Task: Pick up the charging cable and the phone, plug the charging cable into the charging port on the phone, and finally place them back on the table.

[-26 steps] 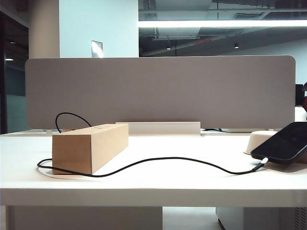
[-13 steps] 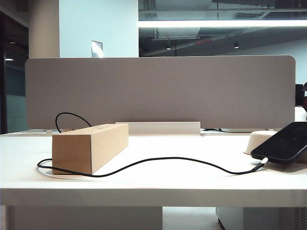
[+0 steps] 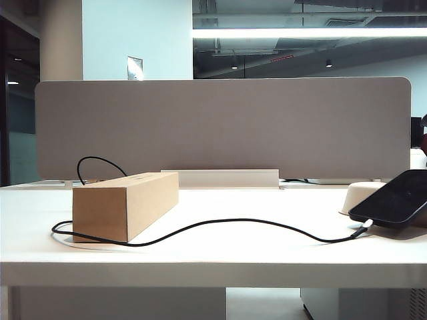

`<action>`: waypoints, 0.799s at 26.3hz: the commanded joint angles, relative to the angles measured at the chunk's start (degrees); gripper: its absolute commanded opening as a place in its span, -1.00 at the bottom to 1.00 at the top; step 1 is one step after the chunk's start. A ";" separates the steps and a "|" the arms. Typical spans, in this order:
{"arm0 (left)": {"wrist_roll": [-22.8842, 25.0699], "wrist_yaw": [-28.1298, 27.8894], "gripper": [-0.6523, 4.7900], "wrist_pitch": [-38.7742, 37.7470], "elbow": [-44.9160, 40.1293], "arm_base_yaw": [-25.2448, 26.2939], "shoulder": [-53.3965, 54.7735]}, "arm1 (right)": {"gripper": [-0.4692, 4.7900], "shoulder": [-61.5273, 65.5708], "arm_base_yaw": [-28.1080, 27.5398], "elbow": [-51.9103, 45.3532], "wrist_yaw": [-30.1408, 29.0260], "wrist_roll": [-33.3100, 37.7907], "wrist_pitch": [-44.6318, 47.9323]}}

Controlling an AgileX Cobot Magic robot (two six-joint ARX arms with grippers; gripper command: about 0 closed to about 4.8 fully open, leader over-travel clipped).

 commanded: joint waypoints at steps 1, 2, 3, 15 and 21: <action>-0.35 -0.09 -0.78 0.50 0.17 0.09 0.04 | -0.82 -0.11 -0.04 -0.35 -0.07 -0.17 0.55; -0.35 -0.09 -0.78 0.50 0.17 0.09 0.04 | -0.82 -0.11 -0.04 -0.35 -0.07 -0.17 0.52; -0.35 -0.09 -0.78 0.50 0.17 0.09 0.04 | -0.82 -0.11 -0.04 -0.35 -0.07 -0.17 0.52; -0.35 -0.09 -0.78 0.50 0.17 0.09 0.04 | -0.82 -0.11 -0.13 -0.35 5.53 -14.29 1.14; -0.35 -0.07 -0.78 0.50 0.17 0.09 0.04 | -0.82 -0.11 -0.04 -0.35 6.45 -14.10 1.75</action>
